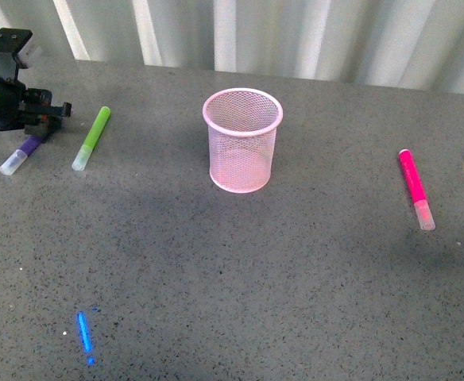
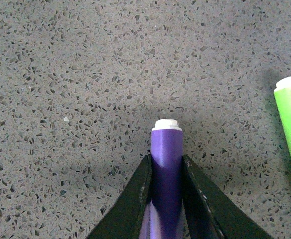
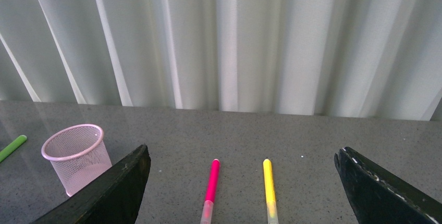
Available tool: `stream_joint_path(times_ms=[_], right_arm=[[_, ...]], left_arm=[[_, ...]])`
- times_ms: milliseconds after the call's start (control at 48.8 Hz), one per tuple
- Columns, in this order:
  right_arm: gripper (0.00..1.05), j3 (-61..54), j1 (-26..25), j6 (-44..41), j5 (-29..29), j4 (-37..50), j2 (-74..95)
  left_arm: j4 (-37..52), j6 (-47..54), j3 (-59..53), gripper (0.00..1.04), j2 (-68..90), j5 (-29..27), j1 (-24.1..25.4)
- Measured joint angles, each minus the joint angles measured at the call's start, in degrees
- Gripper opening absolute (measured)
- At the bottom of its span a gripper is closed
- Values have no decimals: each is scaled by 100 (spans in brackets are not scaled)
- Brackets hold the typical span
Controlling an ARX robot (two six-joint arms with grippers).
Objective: Insert purple and pink pens into pink cup
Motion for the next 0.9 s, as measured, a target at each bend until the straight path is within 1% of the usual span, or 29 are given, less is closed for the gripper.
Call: stream_joint_path(times_ms=[62,226,369,472,533,595,656,697,800,903], right_arm=[[98,0,0,0,0,0,0],[98,0,0,0,0,0,0],[98,0,0,0,0,0,0],[98,0,0,0,0,0,0],[98,0,0,0,0,0,0],[98,0,0,0,0,0,0],[98,0,0,0,0,0,0],[98,0,0,0,0,0,0],[98,0,0,0,0,0,0],[98,0,0,0,0,0,0]], left_arm=[[50,-55,-68,13,-57,-11,2],[225,-129,-280,13,-186,59,9],[514,-452,-614,13,-643,422,7],[984,-815,-935,13,-1314,695,-72],[1416,-1161,-1209,13,-1759,870,-177],[2081,-1471,-1596,13,-2201,944,-356],[2857,-1810,-2000,13,-2524,903,-573],[3521,-2146,-2304,13,-2706,824,-785],[4555,-2723,-2643,13,-2769,472,-1231],[5331,-3152,-2708,13,-2555,-13,-1679]])
